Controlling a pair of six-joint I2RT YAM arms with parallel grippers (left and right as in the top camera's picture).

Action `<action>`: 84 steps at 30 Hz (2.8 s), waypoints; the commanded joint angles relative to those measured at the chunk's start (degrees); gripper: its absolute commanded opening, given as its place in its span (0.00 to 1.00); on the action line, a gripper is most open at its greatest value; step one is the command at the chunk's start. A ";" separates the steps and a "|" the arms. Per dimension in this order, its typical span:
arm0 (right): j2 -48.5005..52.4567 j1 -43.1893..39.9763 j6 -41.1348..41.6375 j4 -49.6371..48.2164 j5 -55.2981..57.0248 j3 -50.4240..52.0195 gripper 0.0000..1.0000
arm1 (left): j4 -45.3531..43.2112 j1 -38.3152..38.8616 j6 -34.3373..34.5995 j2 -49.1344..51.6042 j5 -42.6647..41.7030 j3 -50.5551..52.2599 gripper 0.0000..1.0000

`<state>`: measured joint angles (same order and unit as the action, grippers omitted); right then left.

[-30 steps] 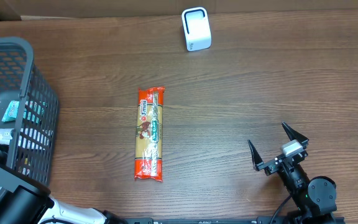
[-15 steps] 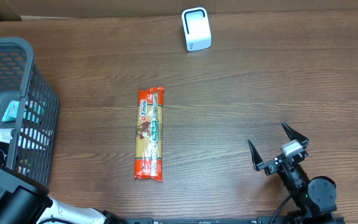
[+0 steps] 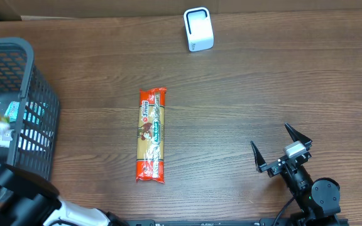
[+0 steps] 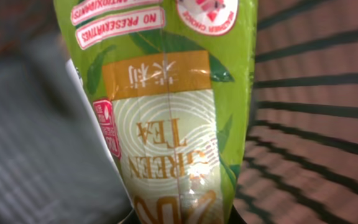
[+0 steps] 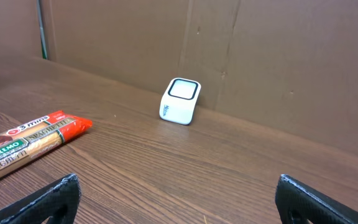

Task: Scan the item barcode
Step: 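Carry the green tea carton out and place it right of the spaghetti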

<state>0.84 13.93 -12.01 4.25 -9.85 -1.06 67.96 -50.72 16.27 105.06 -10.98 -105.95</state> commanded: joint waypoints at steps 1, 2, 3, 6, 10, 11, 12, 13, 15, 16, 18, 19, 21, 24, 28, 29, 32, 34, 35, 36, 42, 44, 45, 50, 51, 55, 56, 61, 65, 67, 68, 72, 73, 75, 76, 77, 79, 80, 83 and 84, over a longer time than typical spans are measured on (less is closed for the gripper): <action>-0.68 0.31 0.44 -0.28 0.39 0.59 1.00 | 0.22 4.17 -1.11 -9.46 -7.91 -7.58 0.05; -0.68 0.31 0.44 -0.28 0.39 0.59 1.00 | 0.42 5.49 -1.14 -10.84 -8.98 -8.70 0.05; -0.68 0.31 0.44 -0.28 0.39 0.59 1.00 | 0.72 7.48 -1.53 -12.61 -10.01 -9.97 0.05; -0.68 0.31 0.44 -0.28 0.39 0.59 1.00 | 1.03 14.47 -3.45 -17.90 -10.21 -11.63 0.04; -0.68 0.31 0.44 -0.28 0.39 0.59 1.00 | 3.89 25.40 -4.31 -23.08 -10.10 -11.54 0.05; -0.68 0.31 0.44 -0.28 0.37 0.59 1.00 | 5.25 28.79 -4.50 -23.74 -9.94 -11.52 0.05; -0.68 0.31 0.44 -0.28 0.37 0.59 1.00 | 7.26 32.96 -5.20 -24.22 -9.20 -11.52 0.05; -0.68 0.31 0.42 -0.28 0.39 0.59 1.00 | 8.74 36.26 -5.18 -24.24 -8.09 -11.47 0.06; -0.68 0.31 0.42 -0.28 0.39 0.59 1.00 | 12.26 47.32 -5.16 -23.56 -4.50 -10.08 0.06; -0.68 0.31 0.42 -0.28 0.37 0.59 1.00 | 12.79 51.06 -5.09 -23.02 -3.48 -8.94 0.06; -0.68 0.31 0.42 -0.28 0.39 0.59 1.00 | 12.76 56.72 -4.26 -22.01 -2.43 -6.10 0.07; -0.68 0.31 0.44 -0.28 0.39 0.59 1.00 | 12.35 59.71 -3.04 -21.20 -1.81 -3.96 0.07; -0.68 0.31 0.44 -0.28 0.39 0.59 1.00 | 10.58 64.72 -1.25 -19.47 -0.76 0.76 0.07; -0.68 0.31 0.44 -0.28 0.37 0.59 1.00 | 6.12 70.51 1.27 -16.31 0.66 8.48 0.08; -0.68 0.31 0.42 -0.28 0.39 0.59 1.00 | -2.16 75.84 3.28 -10.95 0.66 18.49 0.12; -0.68 0.31 0.44 -0.28 0.39 0.59 1.00 | -3.80 76.59 3.74 -9.64 0.66 20.20 0.12; -0.68 0.31 0.44 -0.28 0.37 0.59 1.00 | -9.73 78.97 4.79 -3.41 0.76 24.98 0.12; -0.68 0.31 0.44 -0.28 0.37 0.59 1.00 | -11.06 79.76 4.76 -0.42 0.92 25.64 0.12; -0.68 0.31 0.44 -0.28 0.39 0.59 1.00 | -11.52 80.41 4.76 2.40 0.94 25.66 0.13; -0.68 0.31 0.44 -0.28 0.39 0.59 1.00 | -11.69 80.56 4.76 3.43 0.94 25.66 0.16; -0.68 0.31 0.44 -0.28 0.39 0.59 1.00 | -11.76 80.76 4.44 5.01 0.92 25.55 0.45; -0.68 0.31 0.44 -0.28 0.39 0.59 1.00 | -11.37 80.74 4.31 4.63 0.92 24.96 0.52; -0.68 0.31 0.42 -0.28 0.39 0.59 1.00 | -10.95 80.74 4.28 4.59 0.92 24.41 0.54; -0.68 0.31 0.42 -0.28 0.39 0.59 1.00 | -6.29 80.74 3.34 3.65 1.57 18.58 0.59; -0.68 0.31 0.44 -0.28 0.39 0.59 1.00 | -4.90 80.74 3.34 3.43 2.21 16.76 0.59; -0.68 0.31 0.44 -0.28 0.37 0.59 1.00 | 1.49 80.74 2.97 1.70 5.42 7.17 0.60; -0.68 0.31 0.44 -0.28 0.37 0.59 1.00 | 3.10 80.74 2.93 1.03 6.25 4.46 0.61; -0.68 0.31 0.42 -0.28 0.39 0.59 1.00 | 9.11 80.50 2.23 -3.80 8.68 -7.78 0.95; -0.68 0.31 0.44 -0.28 0.39 0.59 1.00 | 12.17 78.64 2.08 -8.33 11.08 -14.21 1.00; -0.68 0.31 0.44 -0.28 0.37 0.59 1.00 | 13.27 75.56 1.31 -11.96 11.63 -16.57 1.00; -0.68 0.31 0.42 -0.28 0.39 0.59 1.00 | 13.46 73.99 0.66 -13.29 11.61 -16.92 1.00; -0.68 0.31 0.44 -0.28 0.39 0.59 1.00 | 14.58 65.81 -0.04 -17.84 11.61 -17.00 1.00; -0.68 0.31 0.42 -0.28 0.37 0.59 1.00 | 15.02 63.10 -0.24 -18.71 11.58 -17.00 1.00; -0.68 0.31 0.42 -0.28 0.39 0.59 1.00 | 15.98 57.29 -0.68 -20.13 11.63 -17.00 1.00; -0.68 0.31 0.44 -0.28 0.39 0.59 1.00 | 16.37 54.23 -0.66 -20.63 11.61 -17.00 1.00; -0.68 0.31 0.44 -0.28 0.37 0.59 1.00 | 16.83 50.95 -0.63 -20.98 11.58 -17.00 1.00; -0.68 0.31 0.44 -0.28 0.39 0.59 1.00 | 17.64 44.06 -0.39 -21.31 11.39 -17.00 1.00; -0.68 0.31 0.44 -0.28 0.39 0.59 1.00 | 18.05 40.94 -0.26 -21.29 11.15 -17.00 1.00; -0.68 0.31 0.42 -0.28 0.37 0.59 1.00 | 18.82 30.64 0.68 -21.18 10.49 -16.76 1.00; -0.68 0.31 0.42 -0.28 0.37 0.59 1.00 | 18.82 28.00 0.68 -21.18 10.01 -16.74 1.00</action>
<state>0.84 13.93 -12.01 4.23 -9.85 -1.06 86.41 -15.55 16.95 84.29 -0.27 -122.26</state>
